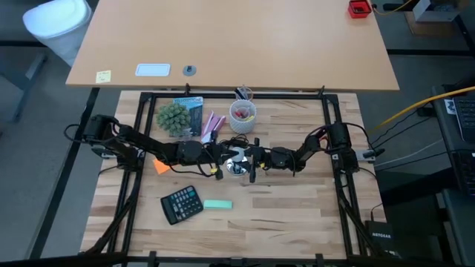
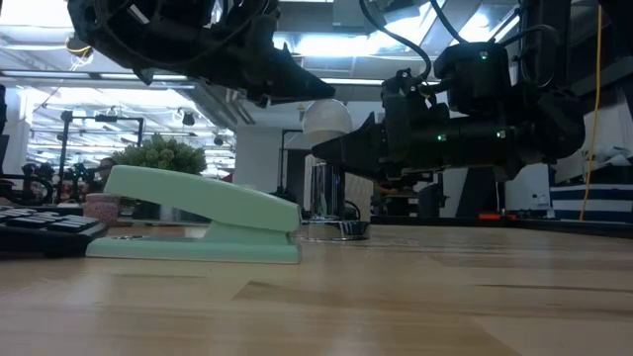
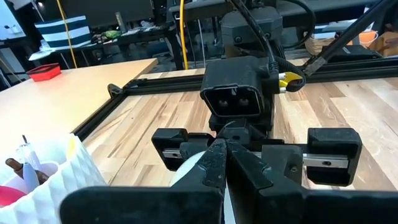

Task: Screw lightbulb
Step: Insert the lightbulb into the lamp

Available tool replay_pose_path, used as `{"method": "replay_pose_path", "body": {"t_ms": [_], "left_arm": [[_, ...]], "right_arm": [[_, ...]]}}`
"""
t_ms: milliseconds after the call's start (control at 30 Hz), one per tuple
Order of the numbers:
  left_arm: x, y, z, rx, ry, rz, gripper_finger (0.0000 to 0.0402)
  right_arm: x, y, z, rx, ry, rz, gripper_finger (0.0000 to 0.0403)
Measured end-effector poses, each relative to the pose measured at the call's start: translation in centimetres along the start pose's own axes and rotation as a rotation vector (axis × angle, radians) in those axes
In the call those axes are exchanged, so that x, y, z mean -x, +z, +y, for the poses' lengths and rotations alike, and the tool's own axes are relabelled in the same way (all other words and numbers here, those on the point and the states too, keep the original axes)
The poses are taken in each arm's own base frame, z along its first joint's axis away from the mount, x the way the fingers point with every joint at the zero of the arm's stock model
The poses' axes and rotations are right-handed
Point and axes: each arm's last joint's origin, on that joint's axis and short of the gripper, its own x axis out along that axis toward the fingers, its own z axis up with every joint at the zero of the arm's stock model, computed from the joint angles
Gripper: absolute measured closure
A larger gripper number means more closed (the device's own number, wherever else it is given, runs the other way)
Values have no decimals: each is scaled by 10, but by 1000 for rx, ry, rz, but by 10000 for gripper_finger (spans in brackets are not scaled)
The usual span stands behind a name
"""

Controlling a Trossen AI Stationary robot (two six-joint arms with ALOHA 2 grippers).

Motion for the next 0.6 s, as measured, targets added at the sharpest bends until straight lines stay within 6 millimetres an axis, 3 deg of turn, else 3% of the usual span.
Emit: {"method": "replay_pose_path", "body": {"t_ms": [467,600], "left_arm": [[0,-1,0,16,-1,10,400],[0,-1,0,20,-1,11,400]], "right_arm": [[0,0,0,-3,0,0,236],[0,-1,0,-2,-1,8,214]]}}
